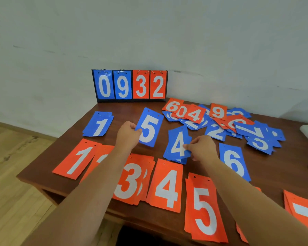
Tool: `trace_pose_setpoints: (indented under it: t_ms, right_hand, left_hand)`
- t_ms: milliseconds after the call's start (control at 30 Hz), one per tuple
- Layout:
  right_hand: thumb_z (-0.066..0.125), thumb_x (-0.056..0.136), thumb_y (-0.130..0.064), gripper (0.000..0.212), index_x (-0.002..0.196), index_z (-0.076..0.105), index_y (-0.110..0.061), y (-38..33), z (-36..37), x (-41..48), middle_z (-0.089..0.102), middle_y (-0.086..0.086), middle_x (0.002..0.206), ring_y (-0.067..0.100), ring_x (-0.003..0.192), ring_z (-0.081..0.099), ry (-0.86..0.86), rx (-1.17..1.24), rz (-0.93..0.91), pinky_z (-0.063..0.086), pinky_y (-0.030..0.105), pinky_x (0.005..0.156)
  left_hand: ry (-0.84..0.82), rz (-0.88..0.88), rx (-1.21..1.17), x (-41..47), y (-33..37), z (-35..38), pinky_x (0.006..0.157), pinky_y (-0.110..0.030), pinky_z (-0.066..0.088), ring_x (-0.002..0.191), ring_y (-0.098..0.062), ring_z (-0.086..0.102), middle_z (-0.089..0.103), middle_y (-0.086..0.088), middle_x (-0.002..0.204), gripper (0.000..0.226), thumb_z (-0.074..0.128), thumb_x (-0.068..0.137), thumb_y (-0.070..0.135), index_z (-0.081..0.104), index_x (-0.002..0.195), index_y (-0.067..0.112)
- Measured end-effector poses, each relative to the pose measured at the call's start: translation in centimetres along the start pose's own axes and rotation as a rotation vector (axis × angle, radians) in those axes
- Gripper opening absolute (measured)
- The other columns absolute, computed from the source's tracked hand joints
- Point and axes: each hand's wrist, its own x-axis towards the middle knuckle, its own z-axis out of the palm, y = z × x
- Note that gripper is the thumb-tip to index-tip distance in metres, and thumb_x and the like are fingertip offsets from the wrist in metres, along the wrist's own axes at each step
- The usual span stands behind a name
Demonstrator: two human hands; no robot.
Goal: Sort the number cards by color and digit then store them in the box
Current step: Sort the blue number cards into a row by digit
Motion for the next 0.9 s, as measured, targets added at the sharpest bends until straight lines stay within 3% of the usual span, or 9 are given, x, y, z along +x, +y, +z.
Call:
trace_pose_setpoints:
  t_ms: [67,233,367,433,500,600,700,900]
  right_hand:
    - [0.077,0.083,-0.024,0.025,0.089,0.063,-0.004,0.5,0.6,0.8,0.068,0.016,0.077,0.027,0.058,0.067,-0.054,-0.112,0.04,0.058,0.035,0.054]
    - [0.07,0.085,-0.034,0.028,0.097,0.054,-0.014,1.2,1.5,1.6,0.057,0.003,0.087,0.023,0.081,0.063,-0.055,-0.406,-0.004,0.049,0.032,0.061]
    - [0.065,0.089,-0.04,0.027,0.095,0.053,-0.016,1.3,1.3,1.4,0.058,0.003,0.089,0.022,0.083,0.06,-0.058,-0.472,-0.012,0.049,0.032,0.065]
    - [0.062,0.091,-0.04,0.031,0.11,0.054,-0.016,1.3,1.2,0.7,0.057,0.006,0.108,0.023,0.098,0.058,-0.016,-0.519,-0.082,0.049,0.032,0.071]
    - [0.058,0.093,-0.042,0.046,0.133,0.047,-0.022,1.7,1.4,0.2,0.045,0.007,0.134,0.024,0.124,0.045,0.009,-0.51,-0.29,0.048,0.036,0.089]
    - [0.052,0.093,-0.052,0.056,0.145,0.037,-0.037,1.9,2.1,-0.2,0.025,0.003,0.157,0.023,0.145,0.023,-0.139,-0.465,-0.537,0.028,0.043,0.115]
    - [0.048,0.095,-0.055,0.055,0.146,0.039,-0.037,2.4,2.6,-0.1,0.023,0.004,0.16,0.023,0.148,0.018,-0.217,-0.543,-0.552,0.018,0.04,0.119]
    - [0.05,0.093,-0.057,0.056,0.144,0.043,-0.036,4.2,0.6,0.9,0.027,0.002,0.159,0.022,0.146,0.023,-0.144,-0.563,-0.466,0.023,0.041,0.119]
  left_hand:
    - [-0.032,-0.007,0.086,0.9,-0.1,0.9,0.056,-0.022,0.042,0.108,-0.023,0.062,0.062,-0.01,0.114,0.025,0.063,0.095,0.021,0.054,0.114,0.007]
    - [-0.08,-0.054,0.28,1.7,-0.1,2.5,0.072,-0.033,0.043,0.115,-0.031,0.058,0.057,-0.02,0.126,0.04,0.057,0.094,0.005,0.041,0.13,0.003]
    - [-0.112,0.084,0.392,1.4,-0.5,3.4,0.069,-0.032,0.045,0.11,-0.033,0.061,0.06,-0.019,0.117,0.032,0.061,0.092,0.008,0.048,0.121,0.006]
    - [-0.121,0.163,0.493,1.3,-0.7,3.7,0.078,-0.035,0.048,0.114,-0.032,0.057,0.059,-0.017,0.118,0.029,0.065,0.091,0.014,0.055,0.118,0.008]
    - [-0.08,0.244,0.639,1.4,-1.1,3.9,0.09,-0.036,0.046,0.121,-0.03,0.047,0.052,-0.013,0.125,0.033,0.068,0.089,0.023,0.059,0.119,0.015]
    - [-0.127,0.407,0.683,1.9,-1.7,4.1,0.101,-0.036,0.04,0.129,-0.025,0.041,0.045,-0.006,0.14,0.039,0.069,0.088,0.026,0.061,0.126,0.023]
    - [-0.288,0.436,0.697,1.9,-1.8,4.3,0.104,-0.035,0.041,0.129,-0.02,0.044,0.05,-0.001,0.14,0.039,0.064,0.091,0.029,0.061,0.13,0.026]
    - [-0.307,0.508,0.74,0.7,-1.5,6.1,0.105,-0.036,0.041,0.128,-0.02,0.044,0.051,0.001,0.138,0.036,0.063,0.092,0.035,0.062,0.128,0.028]
